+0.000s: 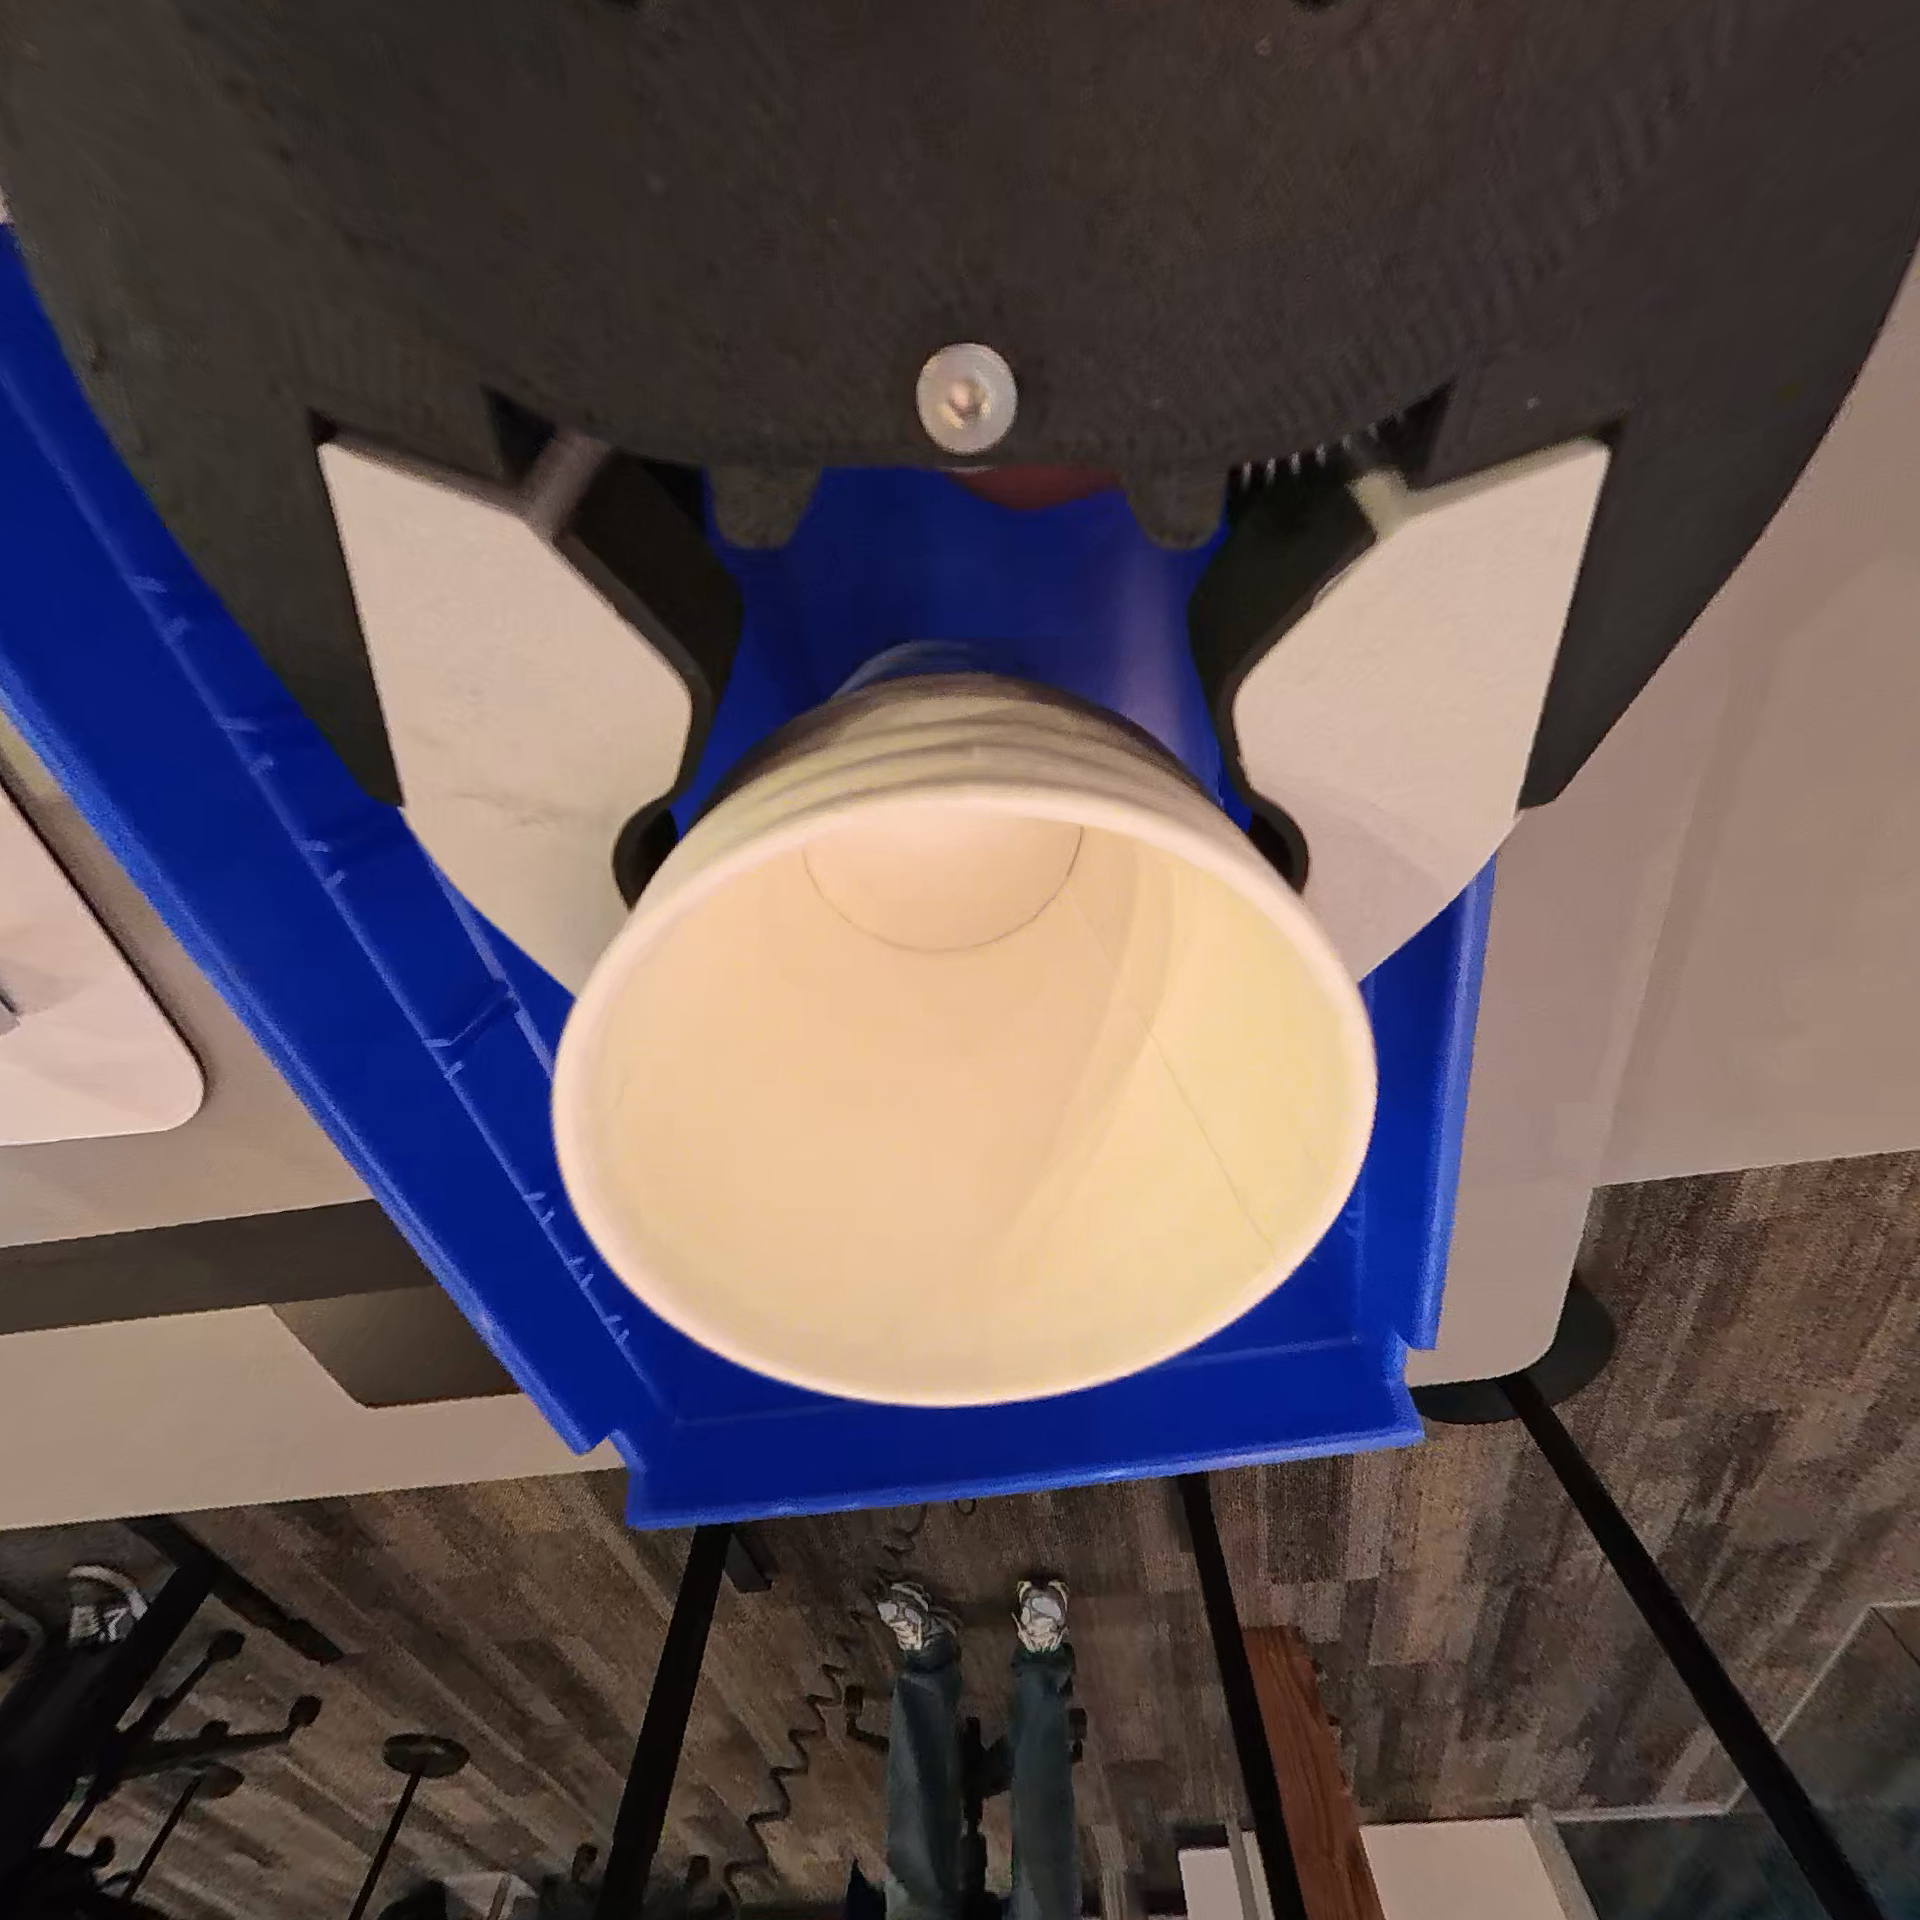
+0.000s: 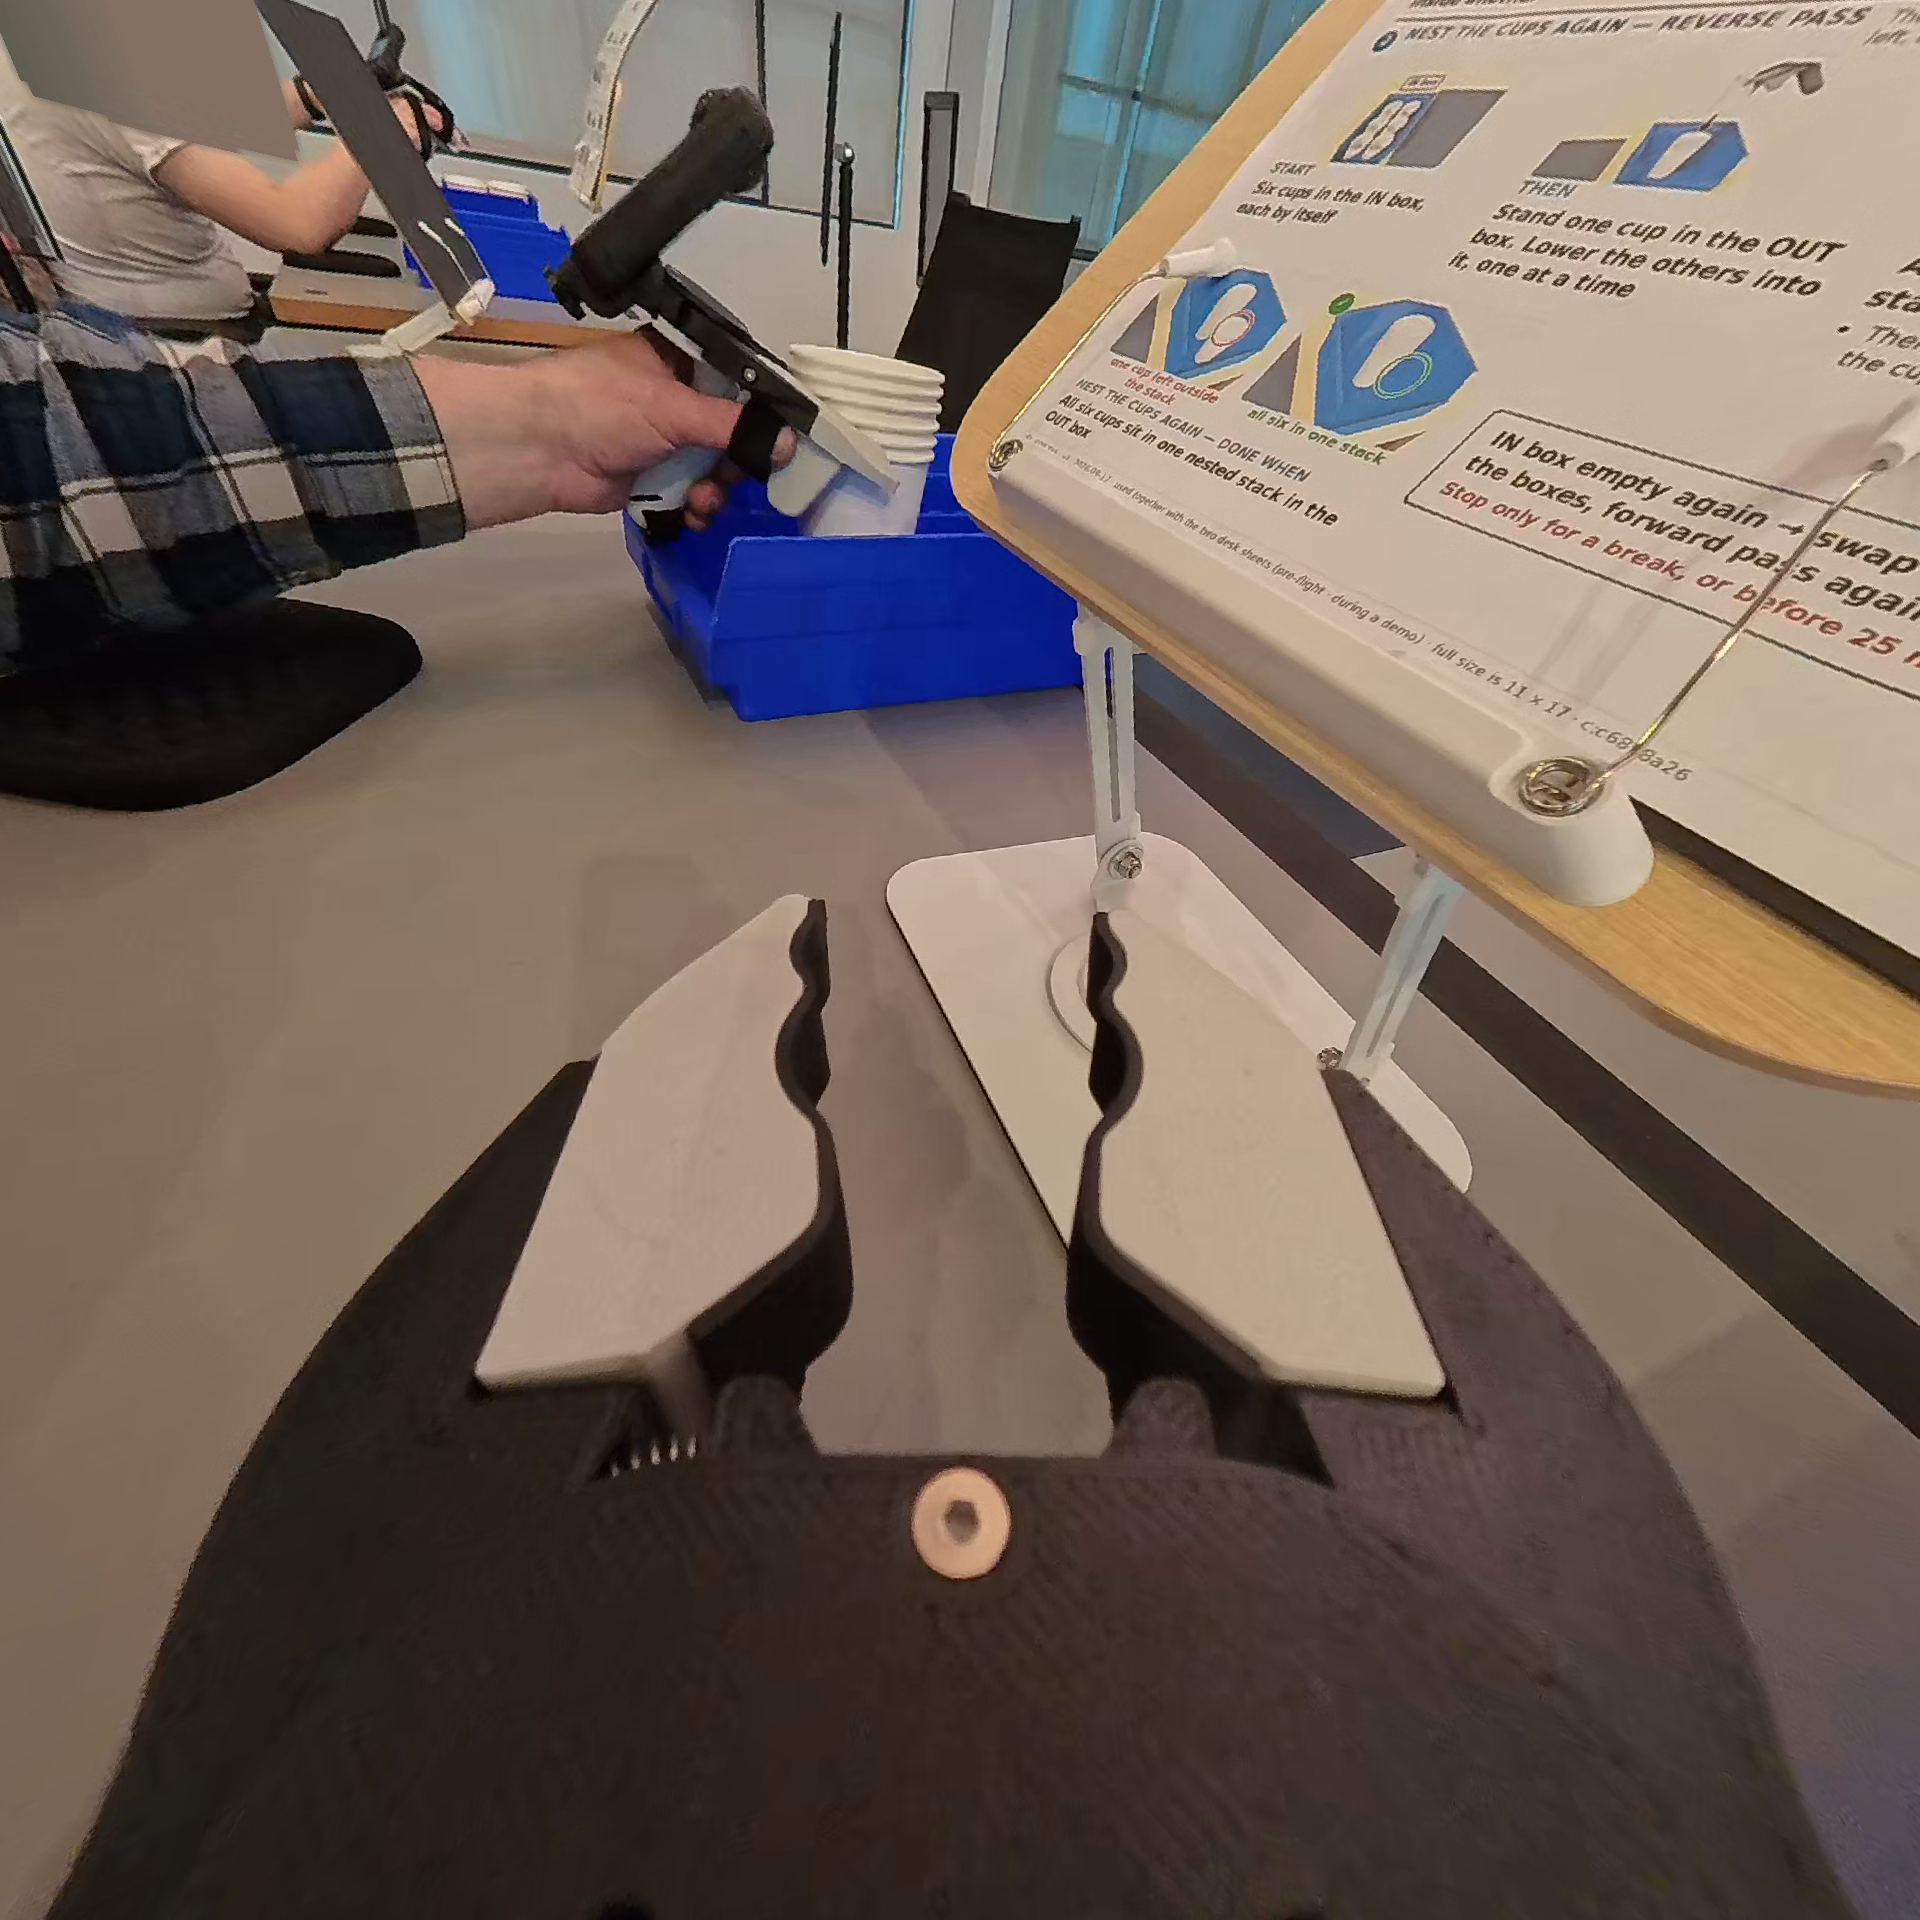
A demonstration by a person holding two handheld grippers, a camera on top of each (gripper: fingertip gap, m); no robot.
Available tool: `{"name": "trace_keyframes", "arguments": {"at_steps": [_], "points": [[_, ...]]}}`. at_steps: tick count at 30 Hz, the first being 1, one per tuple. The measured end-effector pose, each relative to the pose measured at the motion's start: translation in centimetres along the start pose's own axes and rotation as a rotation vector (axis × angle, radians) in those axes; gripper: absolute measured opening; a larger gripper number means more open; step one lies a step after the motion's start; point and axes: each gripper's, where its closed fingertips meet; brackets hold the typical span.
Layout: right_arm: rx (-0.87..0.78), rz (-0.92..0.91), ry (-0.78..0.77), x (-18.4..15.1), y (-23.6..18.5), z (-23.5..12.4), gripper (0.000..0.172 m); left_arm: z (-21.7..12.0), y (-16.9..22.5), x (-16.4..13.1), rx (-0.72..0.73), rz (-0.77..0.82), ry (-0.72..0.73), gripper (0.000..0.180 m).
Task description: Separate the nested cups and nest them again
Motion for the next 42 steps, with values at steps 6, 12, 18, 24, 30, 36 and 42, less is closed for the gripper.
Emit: {"name": "trace_keyframes", "arguments": {"at_steps": [6, 12, 18, 24, 30, 36, 42], "points": [[-0.005, -0.015, -0.003, 0.0, 0.2, -0.1, 0.048, -1.8, 0.3, 1.7, -0.008, 0.060, 0.086, 0.110], [-0.013, -0.042, 0.001, 0.5, 0.4, -0.4, 0.048, -6.1, 2.6, 5.5, -0.039, 0.204, 0.164, 0.109], [-0.023, -0.150, 0.000, 3.9, 0.5, -1.7, 0.048, -11.9, 9.3, 10.0, -0.134, 0.383, 0.254, 0.109], [-0.009, -0.329, 0.016, 10.2, 0.4, -3.6, 0.045, -17.2, 18.5, 11.3, -0.233, 0.573, 0.275, 0.109], [0.004, -0.366, 0.093, 16.1, 0.7, -5.8, 0.041, -17.9, 30.1, 11.1, -0.518, 0.617, 0.258, 0.108], [-0.015, -0.378, 0.108, 17.0, 1.7, -7.3, 0.036, -15.8, 38.3, 10.7, -0.704, 0.695, 0.209, 0.109], [0.023, -0.447, 0.050, 14.9, 1.3, -6.3, 0.033, -13.2, 42.3, 8.7, -0.789, 0.756, 0.121, 0.108]]}}
Point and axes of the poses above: each gripper's, where its closed fingertips meet, z out along the fingers, x out of its top, y = z × x across the jaws
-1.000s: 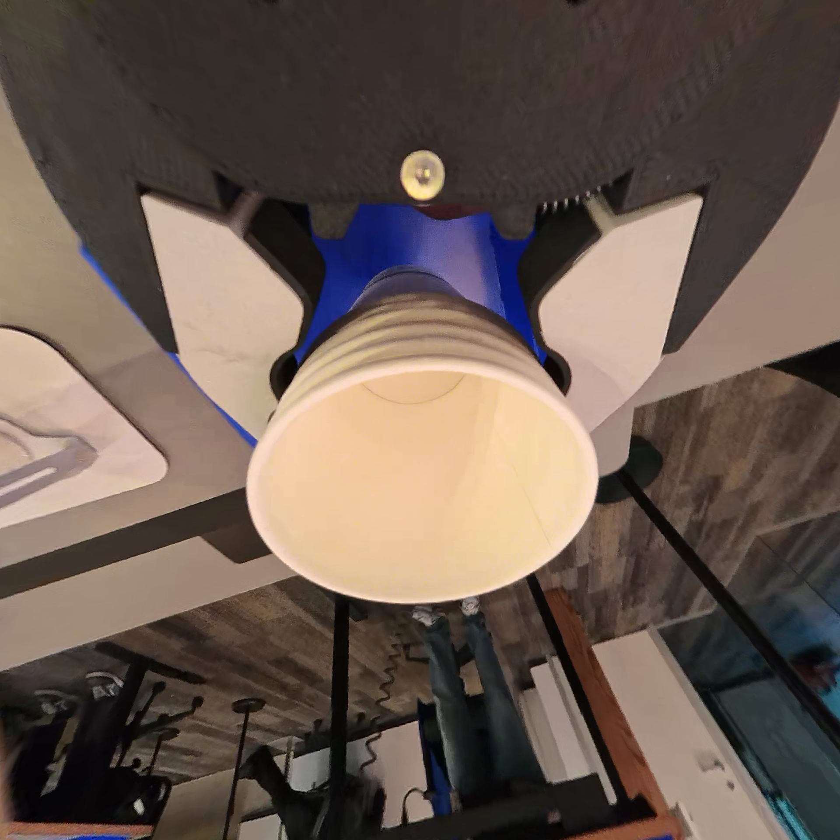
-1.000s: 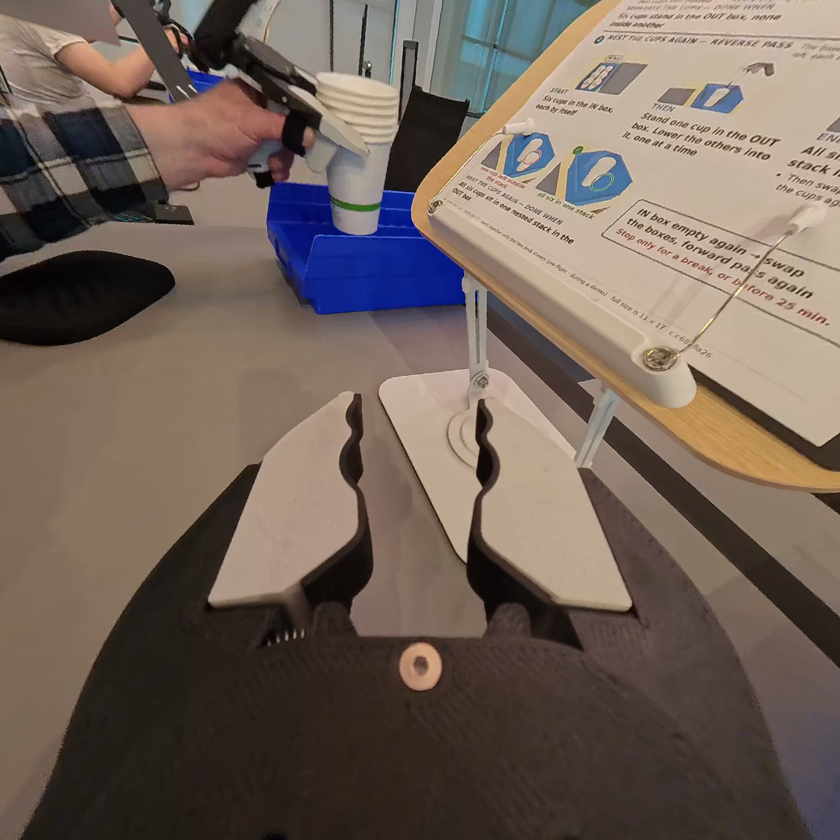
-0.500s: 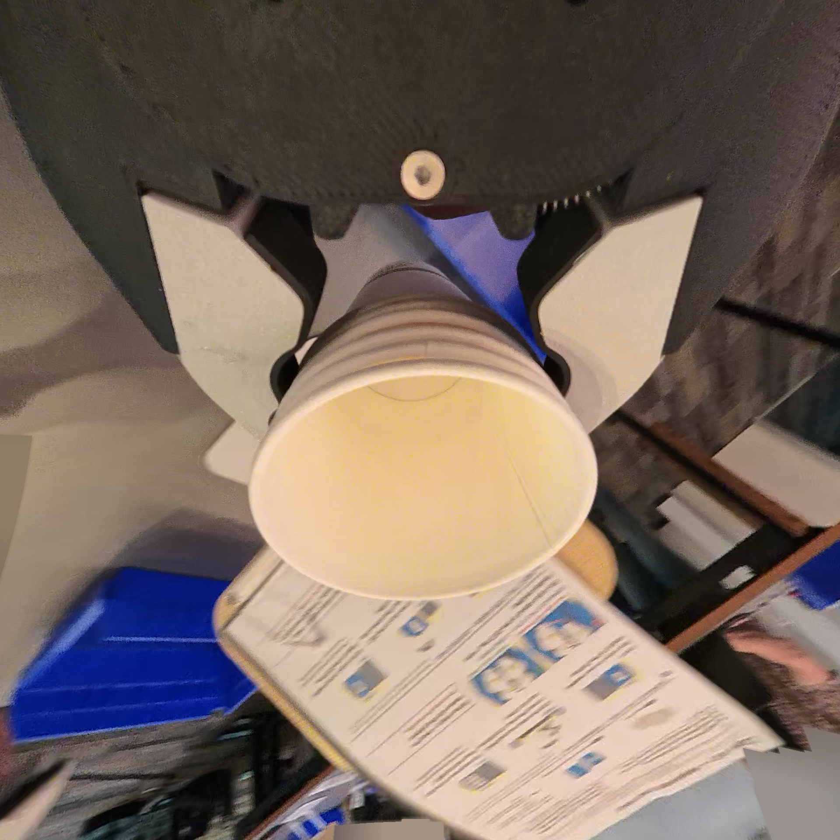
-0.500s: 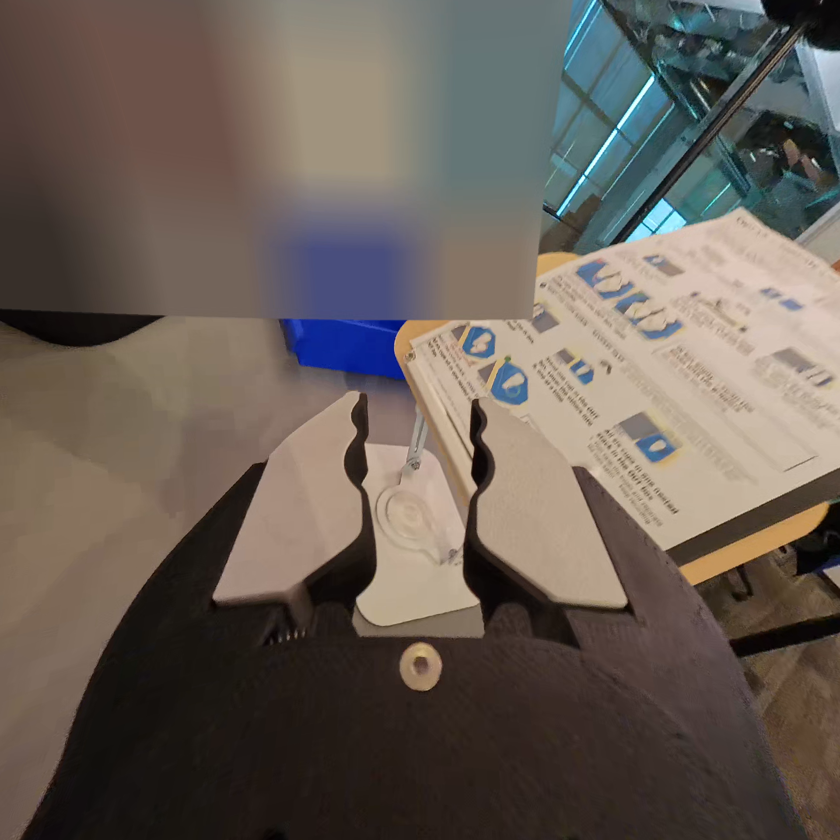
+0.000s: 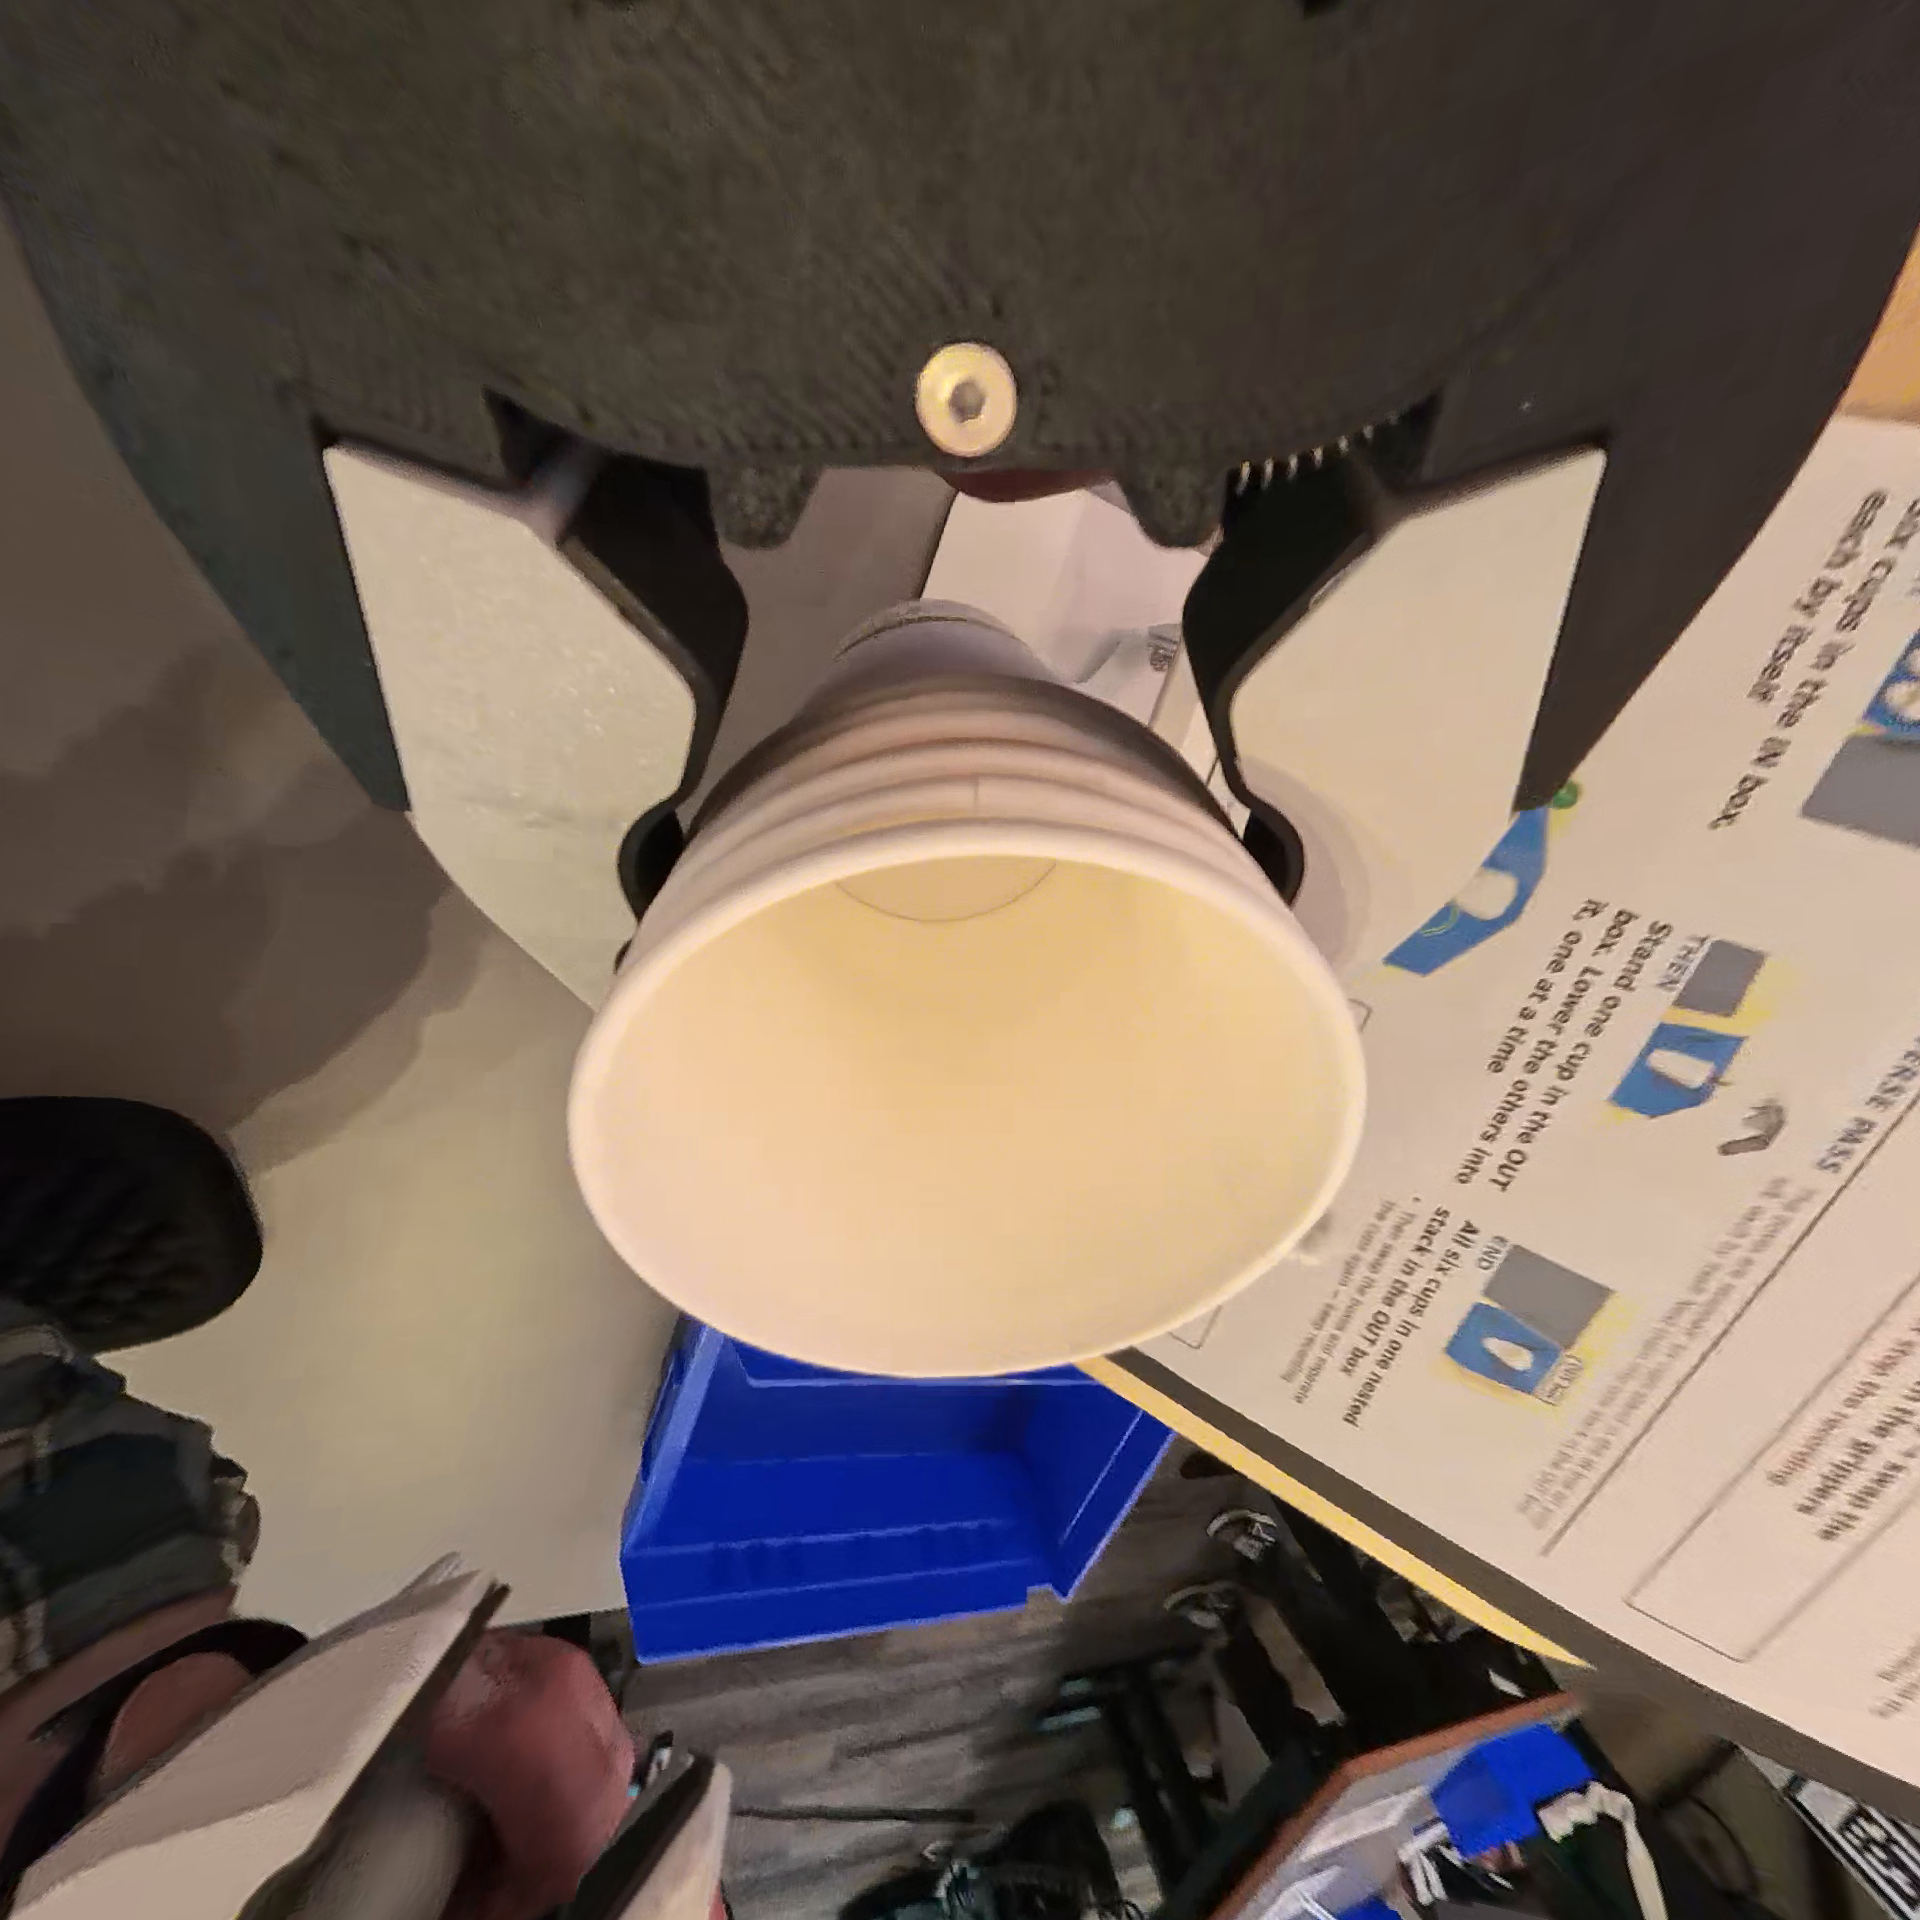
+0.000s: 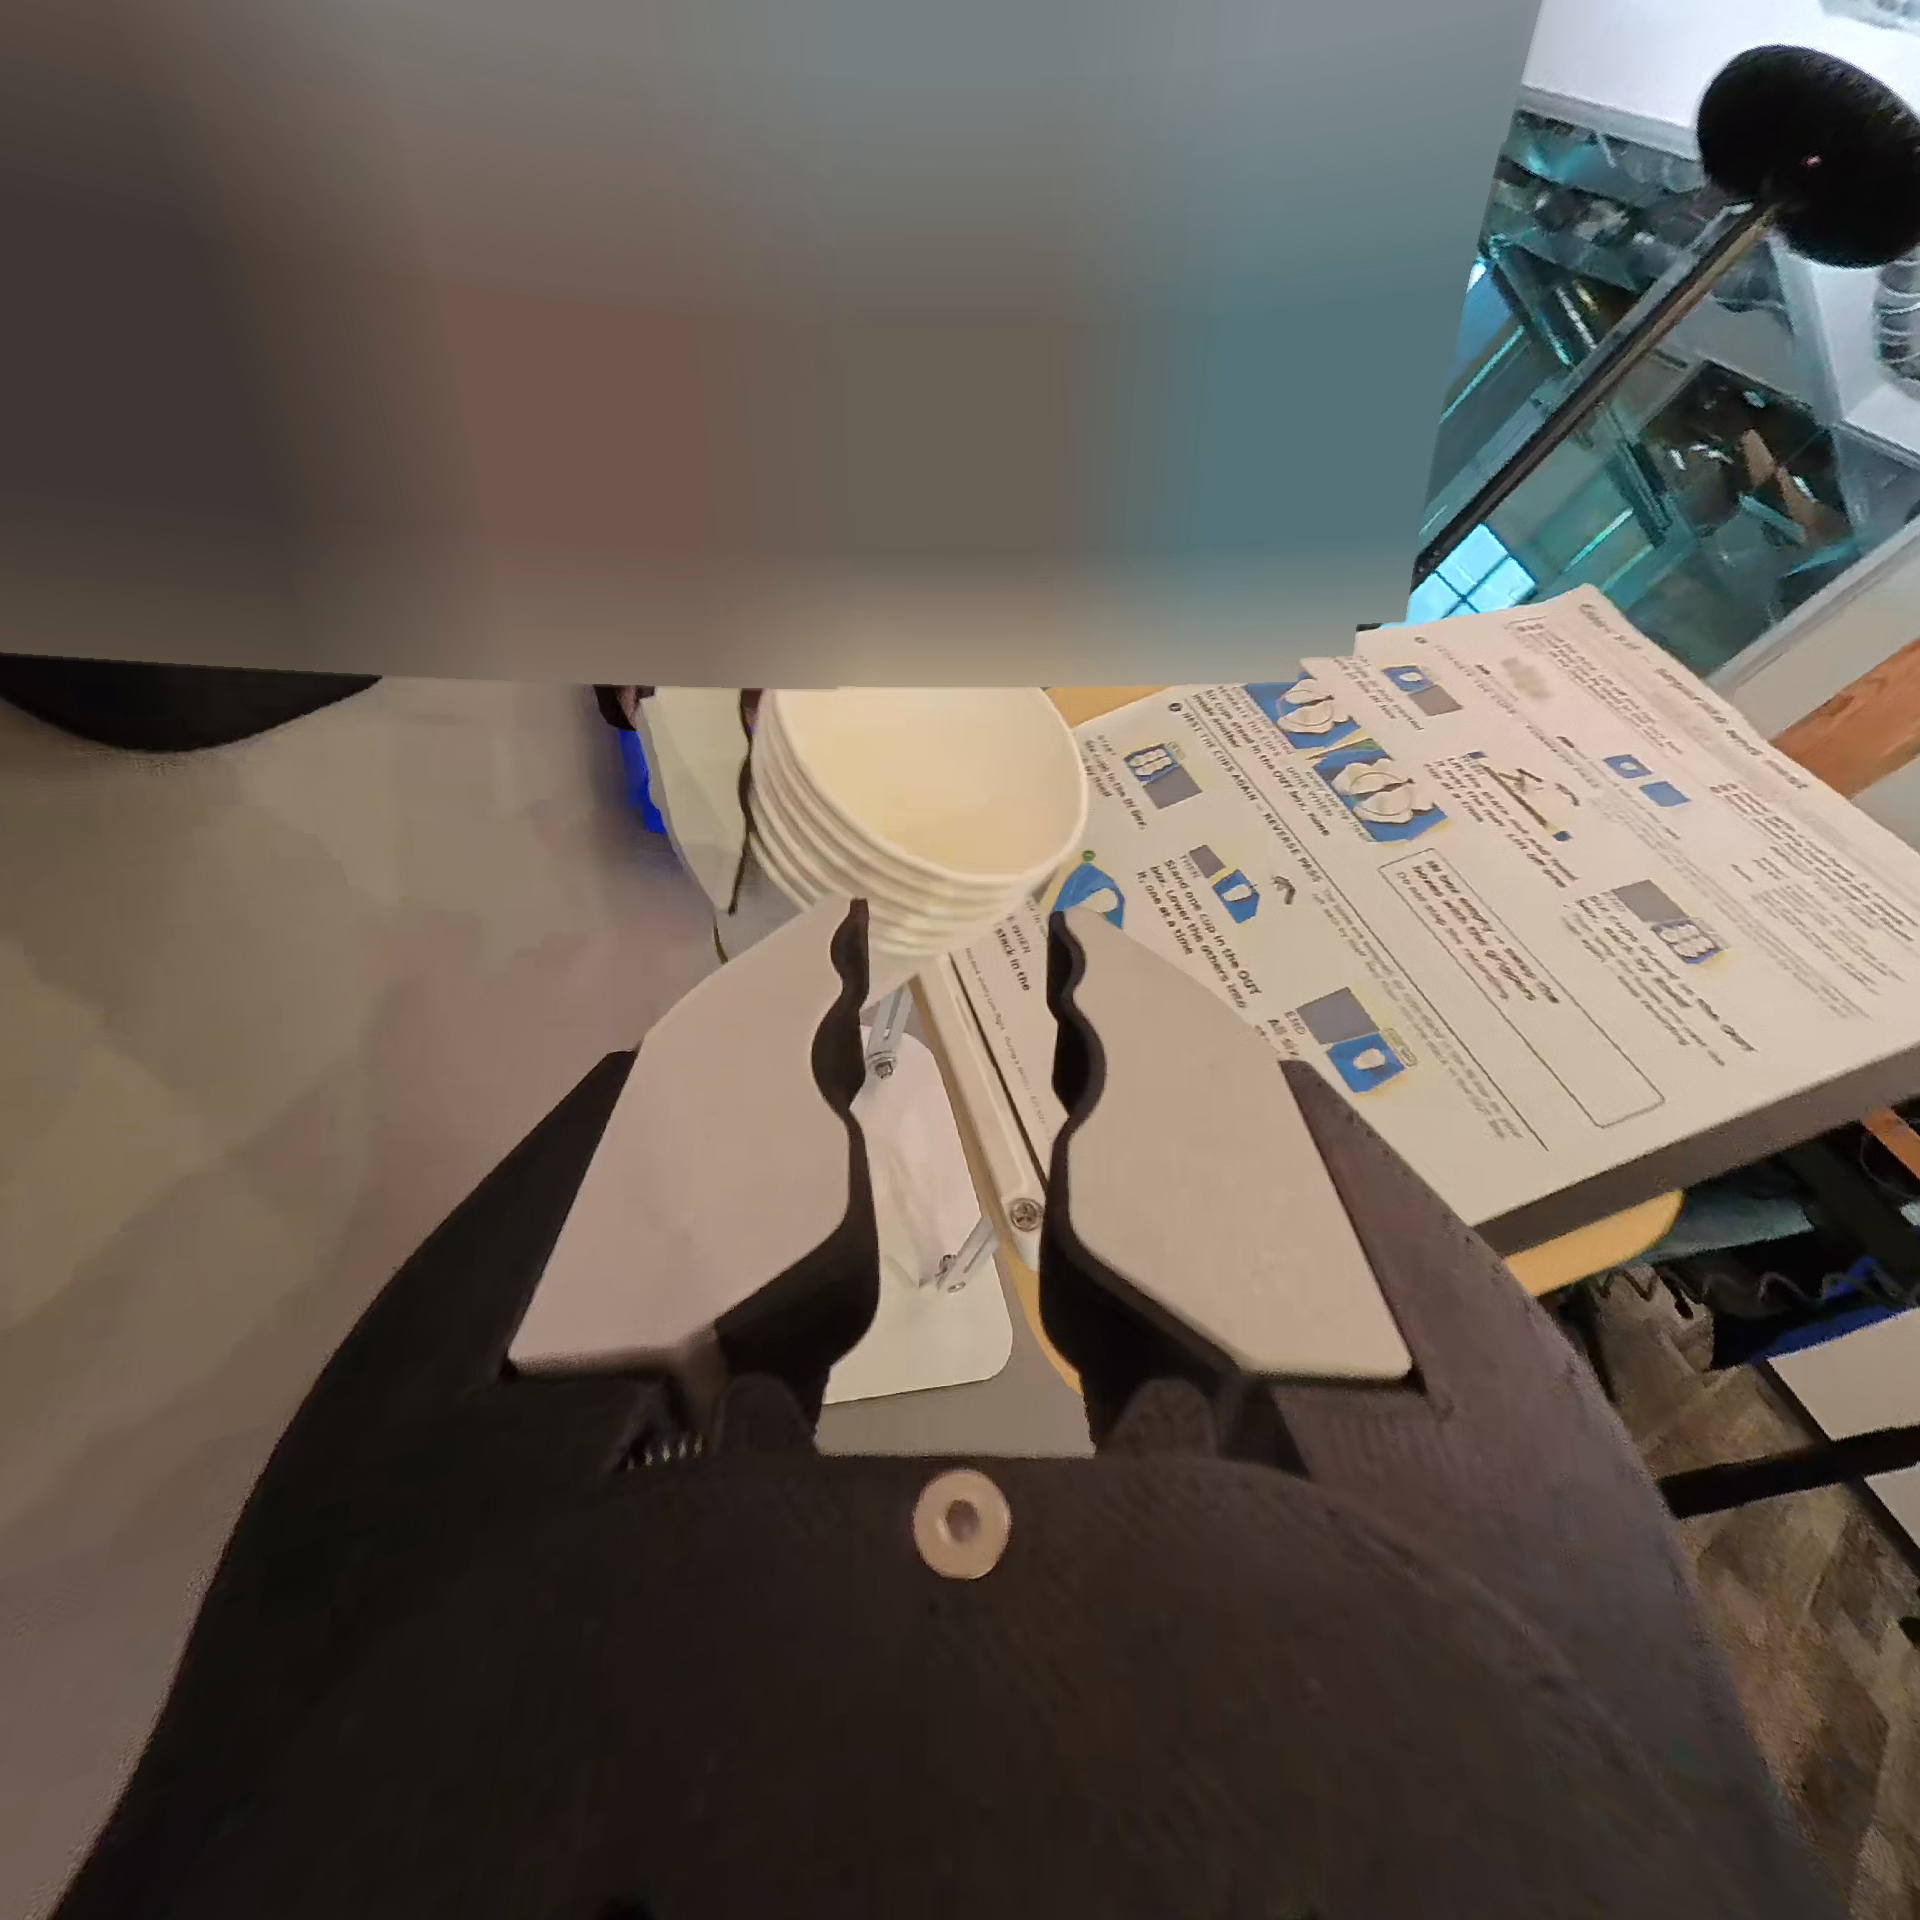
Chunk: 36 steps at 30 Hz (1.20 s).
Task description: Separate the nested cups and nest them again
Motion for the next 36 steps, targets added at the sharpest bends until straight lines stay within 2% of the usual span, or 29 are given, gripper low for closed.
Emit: {"name": "trace_keyframes", "arguments": {"at_steps": [11, 17, 22, 25, 32, 36], "points": [[0.192, -0.063, -0.098, -2.7, -5.0, 4.0, 0.022, 2.7, 2.0, -3.4, -0.077, 0.001, -0.084, 0.108], [0.226, -0.102, -0.170, -4.1, -6.4, 5.2, 0.014, 3.8, 2.9, -5.1, -0.102, 0.008, -0.144, 0.108], [0.252, -0.118, -0.217, -5.0, -6.9, 5.3, 0.013, 3.9, 3.0, -4.9, -0.111, -0.017, -0.137, 0.108], [0.269, -0.118, -0.217, -4.9, -7.3, 5.4, 0.007, 3.9, 3.1, -5.0, -0.100, 0.001, -0.149, 0.108], [0.297, -0.084, -0.193, -4.6, -7.6, 5.3, 0.009, 3.9, 3.2, -5.4, -0.096, 0.021, -0.170, 0.108], [0.297, -0.095, -0.211, -5.0, -7.6, 5.3, 0.003, 4.0, 3.2, -5.5, -0.093, 0.024, -0.177, 0.108]]}}
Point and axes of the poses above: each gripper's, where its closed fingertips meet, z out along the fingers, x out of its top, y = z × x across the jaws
